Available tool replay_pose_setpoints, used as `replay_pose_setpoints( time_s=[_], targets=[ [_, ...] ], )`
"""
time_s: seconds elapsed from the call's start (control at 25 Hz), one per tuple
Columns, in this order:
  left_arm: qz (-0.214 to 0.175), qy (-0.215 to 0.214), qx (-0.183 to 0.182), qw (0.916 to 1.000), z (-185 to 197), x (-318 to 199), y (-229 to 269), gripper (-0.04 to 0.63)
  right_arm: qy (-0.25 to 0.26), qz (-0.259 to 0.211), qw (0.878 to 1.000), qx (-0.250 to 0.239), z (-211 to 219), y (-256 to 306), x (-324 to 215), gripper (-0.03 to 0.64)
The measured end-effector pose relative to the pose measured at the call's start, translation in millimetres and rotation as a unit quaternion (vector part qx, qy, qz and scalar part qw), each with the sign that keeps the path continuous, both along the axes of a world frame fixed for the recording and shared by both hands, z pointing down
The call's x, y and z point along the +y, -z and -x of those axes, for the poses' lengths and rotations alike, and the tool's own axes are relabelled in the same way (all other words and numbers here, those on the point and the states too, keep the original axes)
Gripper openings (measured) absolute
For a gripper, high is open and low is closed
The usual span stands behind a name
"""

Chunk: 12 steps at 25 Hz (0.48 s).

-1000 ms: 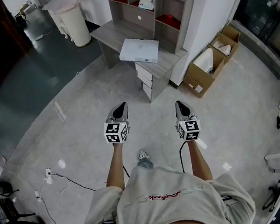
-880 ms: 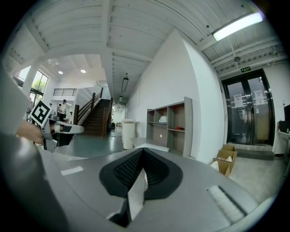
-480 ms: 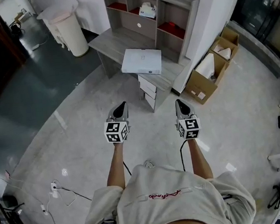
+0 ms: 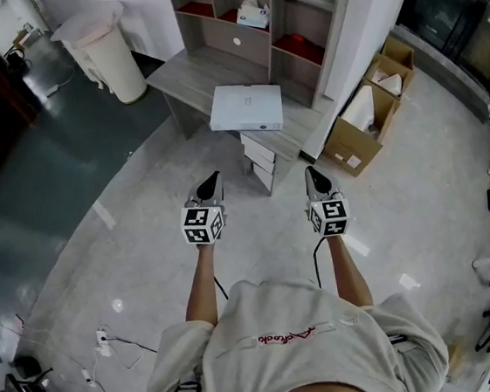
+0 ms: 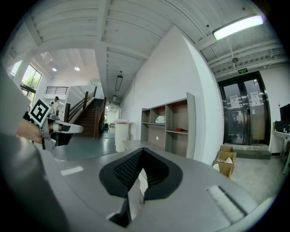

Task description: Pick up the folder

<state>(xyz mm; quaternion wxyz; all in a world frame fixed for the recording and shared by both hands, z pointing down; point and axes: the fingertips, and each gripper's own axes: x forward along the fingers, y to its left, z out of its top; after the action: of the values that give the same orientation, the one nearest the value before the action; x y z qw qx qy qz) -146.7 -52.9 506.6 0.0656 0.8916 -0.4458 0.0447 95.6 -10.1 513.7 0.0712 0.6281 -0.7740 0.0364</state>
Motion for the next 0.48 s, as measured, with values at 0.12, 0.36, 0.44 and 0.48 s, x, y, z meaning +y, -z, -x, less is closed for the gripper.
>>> replay_pose_setpoints(
  time_s=[0.12, 0.36, 0.44, 0.48],
  targets=[
    [0.002, -0.007, -0.001, 1.0, -0.7, -6.4, -2.2, -0.002, -0.004, 0.002, 1.0, -0.002, 2.1, -2.8, -7.5, 0.007],
    [0.015, -0.011, 0.0, 0.9998, -4.3, -12.6, -15.1, -0.002, -0.001, 0.013, 1.0, 0.001, 5.3, -12.7, -12.9, 0.006],
    [0.019, -0.011, 0.001, 0.9998, -6.4, -12.9, -18.0, -0.002, -0.001, 0.017, 1.0, 0.002, 4.1, -15.2, -13.7, 0.006],
    [0.02, -0.011, 0.001, 0.9997, -7.3, -12.9, -19.1, -0.002, -0.001, 0.018, 1.0, 0.003, 3.2, -15.7, -14.3, 0.006]
  ],
)
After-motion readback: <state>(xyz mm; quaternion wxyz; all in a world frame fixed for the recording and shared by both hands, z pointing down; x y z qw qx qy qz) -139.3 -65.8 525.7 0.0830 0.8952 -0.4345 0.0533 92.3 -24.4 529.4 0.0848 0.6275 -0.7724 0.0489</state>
